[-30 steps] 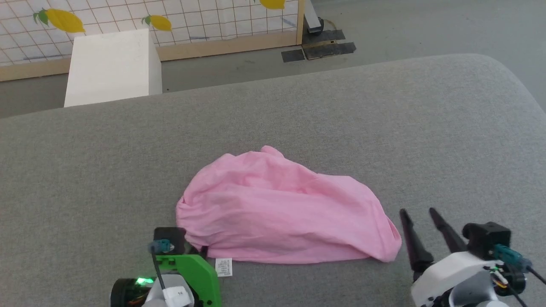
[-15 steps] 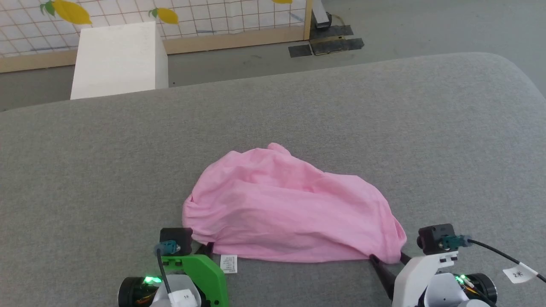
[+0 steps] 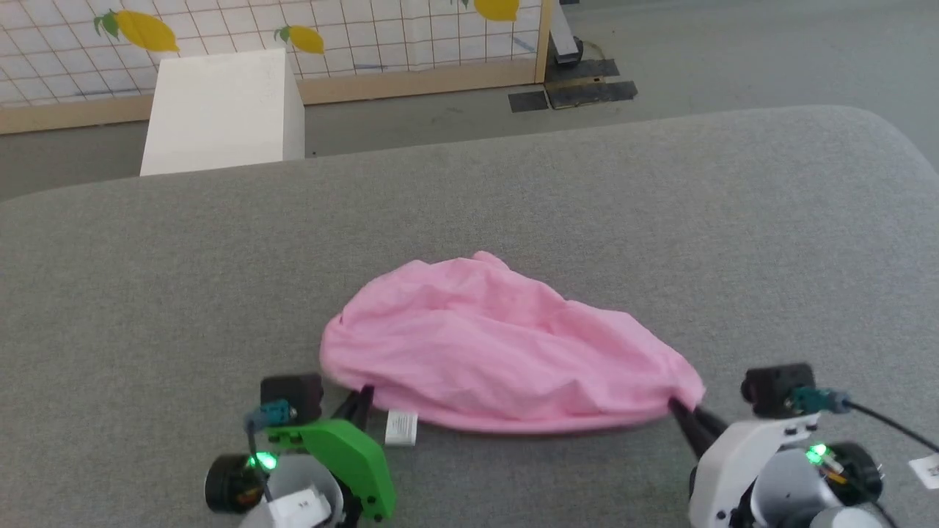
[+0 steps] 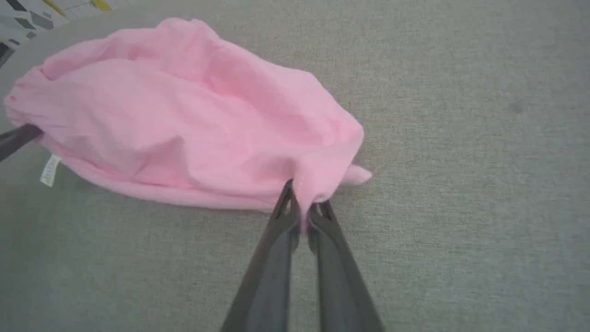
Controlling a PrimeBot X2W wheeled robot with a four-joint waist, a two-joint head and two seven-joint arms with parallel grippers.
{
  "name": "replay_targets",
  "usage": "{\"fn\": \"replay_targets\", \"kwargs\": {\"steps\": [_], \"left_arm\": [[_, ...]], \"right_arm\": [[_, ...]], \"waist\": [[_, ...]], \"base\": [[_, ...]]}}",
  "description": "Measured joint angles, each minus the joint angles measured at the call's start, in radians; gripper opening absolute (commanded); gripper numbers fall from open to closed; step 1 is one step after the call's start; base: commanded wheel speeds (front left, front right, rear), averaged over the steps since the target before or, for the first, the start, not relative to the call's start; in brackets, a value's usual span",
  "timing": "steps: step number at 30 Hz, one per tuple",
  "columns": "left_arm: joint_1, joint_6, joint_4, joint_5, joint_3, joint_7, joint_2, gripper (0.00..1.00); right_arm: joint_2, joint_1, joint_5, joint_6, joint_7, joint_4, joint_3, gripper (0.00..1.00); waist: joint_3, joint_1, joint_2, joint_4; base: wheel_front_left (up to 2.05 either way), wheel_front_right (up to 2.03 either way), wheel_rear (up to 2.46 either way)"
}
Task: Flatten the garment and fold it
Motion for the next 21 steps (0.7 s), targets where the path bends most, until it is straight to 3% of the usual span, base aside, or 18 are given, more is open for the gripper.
{"fn": "replay_targets", "kwargs": {"steps": [4, 8, 12, 14, 21], "left_arm": [[-0.055, -0.065, -0.111, -0.047, 0.019, 0.019, 0.029, 0.00], [-0.207, -0.120, -0.190, -0.038, 0.023, 0.114, 0.114, 0.00], [-0.414, -0.151, -0.209, -0.064, 0.043, 0.186, 0.130, 0.00], [-0.532, -0.157, -0.188, -0.023, 0.037, 0.206, 0.146, 0.00], [-0.892, -0.122, -0.035, 0.013, 0.088, 0.162, 0.114, 0.00]], "right_arm": [[-0.021, -0.041, -0.061, 0.000, 0.049, -0.131, -0.001, 0.00], [-0.130, -0.198, -0.074, 0.000, 0.121, -0.193, 0.019, 0.00], [-0.221, -0.421, -0.057, 0.000, 0.165, -0.165, 0.054, 0.00], [-0.258, -0.534, -0.045, 0.000, 0.174, -0.126, 0.077, 0.00], [-0.306, -0.954, -0.034, 0.000, 0.119, 0.059, 0.170, 0.00]], "waist": [[-0.006, 0.0000, 0.0000, 0.005], [0.008, 0.0000, 0.0000, 0.009], [0.042, 0.0000, 0.0000, 0.015], [0.065, 0.0000, 0.0000, 0.018], [0.181, 0.0001, 0.0000, 0.027]], "base": [[0.00, 0.00, 0.00], [0.00, 0.00, 0.00], [0.00, 0.00, 0.00], [0.00, 0.00, 0.00], [0.00, 0.00, 0.00]]}}
